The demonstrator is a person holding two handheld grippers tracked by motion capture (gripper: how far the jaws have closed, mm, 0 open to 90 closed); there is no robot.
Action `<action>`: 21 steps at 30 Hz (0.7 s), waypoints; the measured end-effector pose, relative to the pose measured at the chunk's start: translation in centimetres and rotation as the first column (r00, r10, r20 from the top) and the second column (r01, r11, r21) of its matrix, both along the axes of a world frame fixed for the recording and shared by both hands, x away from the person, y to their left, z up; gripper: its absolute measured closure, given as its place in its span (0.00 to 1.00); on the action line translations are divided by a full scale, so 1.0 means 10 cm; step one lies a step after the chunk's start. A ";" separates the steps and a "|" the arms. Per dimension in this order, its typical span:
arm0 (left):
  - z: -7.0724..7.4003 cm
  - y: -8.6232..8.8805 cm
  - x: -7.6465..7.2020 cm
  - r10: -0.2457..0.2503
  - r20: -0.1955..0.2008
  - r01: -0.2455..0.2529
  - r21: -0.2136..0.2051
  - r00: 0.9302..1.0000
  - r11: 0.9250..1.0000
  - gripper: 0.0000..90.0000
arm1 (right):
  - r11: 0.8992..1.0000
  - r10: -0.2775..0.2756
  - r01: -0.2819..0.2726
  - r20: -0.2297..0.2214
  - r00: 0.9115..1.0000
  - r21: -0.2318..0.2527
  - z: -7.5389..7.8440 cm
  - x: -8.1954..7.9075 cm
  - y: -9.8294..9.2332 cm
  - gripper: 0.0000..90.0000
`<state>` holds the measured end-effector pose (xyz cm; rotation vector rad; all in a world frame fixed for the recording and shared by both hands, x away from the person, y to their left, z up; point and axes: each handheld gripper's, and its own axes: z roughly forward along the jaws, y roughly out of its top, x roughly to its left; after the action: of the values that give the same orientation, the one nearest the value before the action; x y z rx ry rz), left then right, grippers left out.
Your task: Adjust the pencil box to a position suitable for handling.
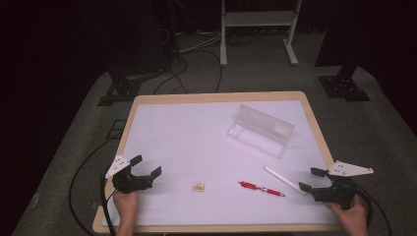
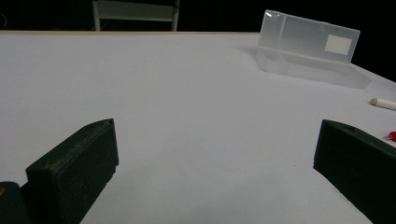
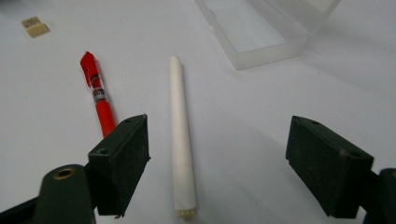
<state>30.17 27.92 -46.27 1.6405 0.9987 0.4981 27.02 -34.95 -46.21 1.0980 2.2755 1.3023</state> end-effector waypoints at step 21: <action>0.00 0.00 -0.01 -0.005 0.006 0.005 -0.003 1.000 1.000 0.00 | 0.994 0.101 -0.101 0.002 0.995 -0.032 0.39 0.39 0.30 0.17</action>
<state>30.03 27.93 -46.29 1.6380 0.9896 0.4979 30.94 -31.92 -42.32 0.9810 2.3688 1.2985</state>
